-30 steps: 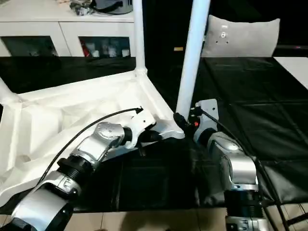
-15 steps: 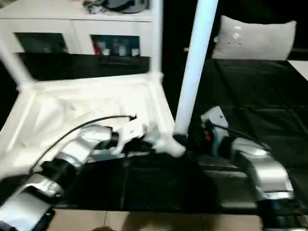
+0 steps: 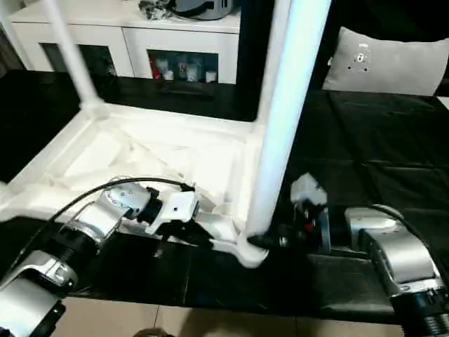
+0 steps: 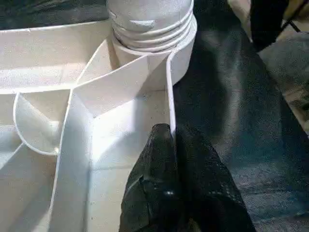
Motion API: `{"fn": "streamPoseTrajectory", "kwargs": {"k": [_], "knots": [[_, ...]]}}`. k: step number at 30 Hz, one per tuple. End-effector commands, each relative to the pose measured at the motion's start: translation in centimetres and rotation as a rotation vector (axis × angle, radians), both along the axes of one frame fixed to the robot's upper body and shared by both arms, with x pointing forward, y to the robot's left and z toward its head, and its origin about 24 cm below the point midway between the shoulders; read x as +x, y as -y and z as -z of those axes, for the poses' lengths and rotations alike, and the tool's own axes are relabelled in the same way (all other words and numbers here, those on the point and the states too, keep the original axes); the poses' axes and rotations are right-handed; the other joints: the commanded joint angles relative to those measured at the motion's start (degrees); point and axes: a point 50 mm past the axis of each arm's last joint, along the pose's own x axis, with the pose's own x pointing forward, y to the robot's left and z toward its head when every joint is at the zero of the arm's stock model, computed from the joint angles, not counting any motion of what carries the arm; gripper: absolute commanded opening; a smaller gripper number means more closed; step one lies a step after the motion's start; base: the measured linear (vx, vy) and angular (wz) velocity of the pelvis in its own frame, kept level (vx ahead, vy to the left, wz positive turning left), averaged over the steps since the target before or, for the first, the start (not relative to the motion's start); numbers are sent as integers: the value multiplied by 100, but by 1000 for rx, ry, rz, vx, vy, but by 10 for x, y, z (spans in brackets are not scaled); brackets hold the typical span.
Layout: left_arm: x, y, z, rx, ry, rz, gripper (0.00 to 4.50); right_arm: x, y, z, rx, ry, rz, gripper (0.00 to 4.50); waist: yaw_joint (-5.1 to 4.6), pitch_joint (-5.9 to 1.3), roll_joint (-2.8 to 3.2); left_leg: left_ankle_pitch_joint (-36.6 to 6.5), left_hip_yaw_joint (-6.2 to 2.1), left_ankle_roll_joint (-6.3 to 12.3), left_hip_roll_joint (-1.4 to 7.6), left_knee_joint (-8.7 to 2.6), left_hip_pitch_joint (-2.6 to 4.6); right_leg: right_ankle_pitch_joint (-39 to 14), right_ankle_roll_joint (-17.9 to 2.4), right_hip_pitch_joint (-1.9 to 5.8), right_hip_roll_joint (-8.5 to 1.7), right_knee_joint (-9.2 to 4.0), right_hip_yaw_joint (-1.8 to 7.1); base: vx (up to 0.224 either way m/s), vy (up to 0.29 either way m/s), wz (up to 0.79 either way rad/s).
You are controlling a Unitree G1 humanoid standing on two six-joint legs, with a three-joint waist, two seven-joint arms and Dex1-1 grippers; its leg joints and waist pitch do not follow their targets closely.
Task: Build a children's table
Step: Rotate leg to tighten
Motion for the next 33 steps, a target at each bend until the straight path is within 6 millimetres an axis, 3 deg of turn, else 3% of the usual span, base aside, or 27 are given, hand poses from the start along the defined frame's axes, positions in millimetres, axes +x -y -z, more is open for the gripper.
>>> {"fn": "streamPoseTrajectory", "kwargs": {"k": [1,4,8,11,17,19,20,21,22,23,24,25,26,27,28,29,30,31,32,33], "knots": [[-2,8,-4,30,27,85,0,-2,-1,-1,-9,-7,-41,255,-24,-368,-130,-610,-141,445,475,-398,31,-1919,-466,310,-596,-389,469,0,0,0],[-2,7,-4,28,27,84,0,-1,1,3,-4,-23,-50,217,-22,-377,-131,-567,-148,444,477,-394,21,-1869,-461,315,-597,-382,466,0,0,0],[-2,7,-3,23,19,80,0,2,3,11,-4,-33,-45,205,-32,-375,-132,-603,-141,439,466,-393,19,-1945,-481,315,-591,-395,449,0,0,0],[-5,9,-4,-3,-39,73,0,14,2,32,45,-77,2,201,-62,-362,-123,-738,-130,406,441,-388,6,-2146,-499,313,-602,-437,420,0,0,0],[2,20,-7,-75,-69,-81,0,38,-11,63,66,-89,234,198,-360,-293,-114,-1467,-185,150,434,-401,80,-3100,-351,279,-586,-580,329,0,0,0],[8,28,-7,-90,-68,-194,0,52,-11,82,-9,-86,437,197,-511,-232,-106,-1945,-220,13,397,-360,142,-3711,-153,260,-588,-685,199,0,0,0],[9,30,-7,-93,-66,-220,0,54,-9,84,-25,-87,481,196,-642,-215,-52,-2334,-242,-90,385,-311,255,-3974,37,227,-562,-819,69,0,0,0],[11,33,-7,-98,-63,-259,0,57,-6,88,-50,-90,548,196,-716,-203,-49,-2541,-278,-109,397,-314,268,-3998,112,242,-541,-839,-6,0,0,0],[12,35,-7,-103,-63,-283,0,59,-5,91,-65,-94,588,195,-914,-163,111,-3518,-416,-211,642,-508,226,-3541,151,430,-458,-701,-174,0,0,0],[17,41,-8,-117,-61,-376,0,64,2,96,-91,-114,730,195,-926,-171,157,-3985,-486,-291,828,-753,63,-2836,28,617,-401,-240,-34,0,0,0],[17,41,-8,-117,-61,-376,0,64,2,96,-91,-114,730,195,-895,-167,200,-4433,-515,-403,968,-1043,-126,-1865,-194,737,-331,440,147,-63,24,-11],[21,47,-8,-127,-59,-451,0,66,7,99,-108,-129,831,194,-969,-204,-68,-4280,-308,-423,551,-816,315,-1417,-483,233,-350,118,505,0,0,0],[22,50,-9,-134,-58,-482,0,66,9,100,-116,-131,862,194,-1014,-280,-201,-3584,-371,-424,334,-535,183,-2362,-590,310,-583,-133,595,0,0,0],[25,55,-9,-147,-58,-549,0,66,13,102,-134,-134,926,193,-897,-225,-116,-2870,-321,-407,204,-367,88,-3505,-507,329,-755,-339,586,12,-70,-8],[27,60,-9,-155,-49,-583,0,64,15,102,-123,-132,947,193,-700,-269,-315,-990,-224,61,115,-75,0,-4611,-147,348,-843,-567,634,-51,-68,-18],[27,67,-9,-169,-38,-628,0,62,14,96,-77,-95,933,193,-638,-271,-295,-671,-218,133,128,-145,-89,-4313,-125,405,-753,-514,613,-51,-68,-18],[27,67,-9,-169,-38,-628,0,62,14,96,-77,-95,933,193,-589,-280,-263,-527,-224,188,179,-240,-106,-3874,-190,402,-656,-476,586,4,-53,-7],[27,69,-9,-175,-34,-636,0,62,10,91,-50,-67,907,249,-580,-309,-236,-493,-257,287,281,-331,-130,-2876,-391,391,-515,-359,559,0,0,0],[26,71,-9,-177,-23,-630,0,63,2,82,-22,-24,863,263,-556,-353,-201,-504,-274,345,343,-344,-91,-2096,-633,376,-466,-277,552,0,0,0],[26,70,-9,-172,-13,-622,0,64,-3,77,-11,-10,841,263,-544,-372,-214,-416,-287,422,373,-352,-94,-1477,-831,394,-455,-193,560,0,0,0]]}}
